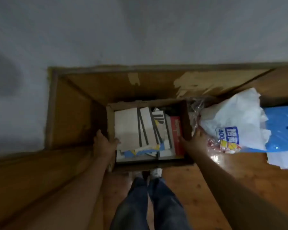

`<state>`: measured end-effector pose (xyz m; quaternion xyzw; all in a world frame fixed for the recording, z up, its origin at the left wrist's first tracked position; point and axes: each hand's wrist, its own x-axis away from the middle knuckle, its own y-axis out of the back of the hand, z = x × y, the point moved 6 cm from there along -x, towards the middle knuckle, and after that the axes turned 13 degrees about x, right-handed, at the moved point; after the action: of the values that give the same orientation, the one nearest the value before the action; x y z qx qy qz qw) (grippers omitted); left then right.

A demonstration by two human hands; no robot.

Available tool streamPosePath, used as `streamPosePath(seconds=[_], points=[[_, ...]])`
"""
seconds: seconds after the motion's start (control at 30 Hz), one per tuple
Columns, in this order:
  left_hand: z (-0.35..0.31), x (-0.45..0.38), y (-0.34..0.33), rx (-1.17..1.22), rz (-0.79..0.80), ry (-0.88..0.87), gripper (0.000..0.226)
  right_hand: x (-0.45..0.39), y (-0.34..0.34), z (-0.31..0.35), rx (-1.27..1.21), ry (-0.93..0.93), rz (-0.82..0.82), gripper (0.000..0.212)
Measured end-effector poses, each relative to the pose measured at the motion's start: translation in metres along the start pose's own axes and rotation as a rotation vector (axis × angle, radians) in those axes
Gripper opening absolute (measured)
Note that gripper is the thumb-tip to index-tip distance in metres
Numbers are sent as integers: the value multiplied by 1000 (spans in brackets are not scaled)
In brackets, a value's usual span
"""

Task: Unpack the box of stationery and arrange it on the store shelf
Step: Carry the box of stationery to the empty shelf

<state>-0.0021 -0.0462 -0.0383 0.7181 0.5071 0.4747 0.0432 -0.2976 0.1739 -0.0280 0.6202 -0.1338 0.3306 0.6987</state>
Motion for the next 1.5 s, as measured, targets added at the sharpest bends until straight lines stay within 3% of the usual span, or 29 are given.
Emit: streamPosePath(seconds=[0.07, 0.17, 0.27, 0.33, 0.4, 0.57, 0.7, 0.8, 0.93, 1.2, 1.33, 1.43, 1.5], points=[[9, -29, -19, 41, 6, 34, 93, -24, -14, 3, -104, -3, -10, 89], [26, -58, -37, 38, 10, 74, 82, -54, -30, -2, -238, -46, 58, 66], [58, -68, -42, 110, -24, 201, 71, -77, -47, -22, -241, -161, 163, 49], [71, -77, -44, 196, -53, 308, 67, -87, -51, -25, -137, -190, 225, 25], [75, -88, -50, 76, -25, 325, 55, -93, -51, -24, -31, -160, 237, 6], [64, -93, -55, -180, 2, 206, 41, -98, -50, -21, 35, -92, 207, 16], [60, -91, -49, -200, 65, 157, 41, -92, -42, -22, 20, -77, 210, 4], [45, -79, -39, -208, 83, 120, 44, -78, -32, -29, -18, -97, 190, 15], [18, -43, -10, -178, 135, 108, 47, -33, -1, -37, -49, -108, 150, 10], [-65, 53, 44, -268, 285, -53, 41, 88, 97, -56, -81, -134, 87, 23], [-106, 97, 50, -322, 359, -176, 24, 149, 126, -82, -140, -181, 44, 17], [-133, 126, 43, -395, 424, -285, 25, 191, 134, -108, -229, -221, -16, 22], [-149, 143, 36, -475, 451, -350, 21, 219, 135, -131, -261, -288, -44, 13]])
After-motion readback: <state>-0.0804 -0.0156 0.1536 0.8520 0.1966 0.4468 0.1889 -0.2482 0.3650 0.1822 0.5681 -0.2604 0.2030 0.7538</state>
